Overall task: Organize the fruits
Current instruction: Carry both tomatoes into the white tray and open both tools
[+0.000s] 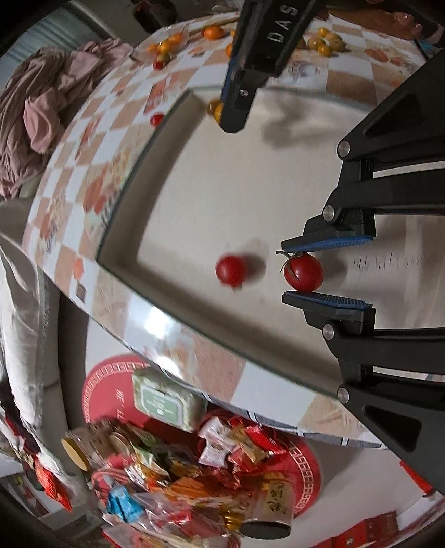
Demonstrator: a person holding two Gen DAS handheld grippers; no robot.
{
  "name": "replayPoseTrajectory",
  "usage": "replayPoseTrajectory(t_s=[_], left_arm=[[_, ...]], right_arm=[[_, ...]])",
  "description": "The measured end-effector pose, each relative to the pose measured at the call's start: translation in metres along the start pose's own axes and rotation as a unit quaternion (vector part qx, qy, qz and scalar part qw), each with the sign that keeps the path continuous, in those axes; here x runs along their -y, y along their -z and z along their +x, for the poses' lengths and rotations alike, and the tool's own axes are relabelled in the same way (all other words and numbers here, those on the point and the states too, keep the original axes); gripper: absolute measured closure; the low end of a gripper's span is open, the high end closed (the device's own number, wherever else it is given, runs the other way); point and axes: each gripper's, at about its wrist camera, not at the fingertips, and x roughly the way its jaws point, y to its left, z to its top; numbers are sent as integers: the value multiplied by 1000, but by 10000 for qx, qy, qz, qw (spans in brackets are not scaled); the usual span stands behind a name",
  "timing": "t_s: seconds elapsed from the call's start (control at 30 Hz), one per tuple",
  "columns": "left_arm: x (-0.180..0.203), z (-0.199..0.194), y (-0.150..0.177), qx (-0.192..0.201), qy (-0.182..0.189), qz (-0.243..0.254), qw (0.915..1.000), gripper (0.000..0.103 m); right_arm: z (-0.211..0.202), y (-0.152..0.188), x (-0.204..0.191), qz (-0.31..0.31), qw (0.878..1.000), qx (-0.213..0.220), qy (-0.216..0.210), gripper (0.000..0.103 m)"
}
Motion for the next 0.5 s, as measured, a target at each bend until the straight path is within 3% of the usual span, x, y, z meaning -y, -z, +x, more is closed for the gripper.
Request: replayPoseTrajectory(t_s=[0.5], left_arm=[[-5, 16, 0, -26, -273, 221, 9994, 78]], right_arm=[[43, -18, -16, -253, 9993, -179, 204, 80]])
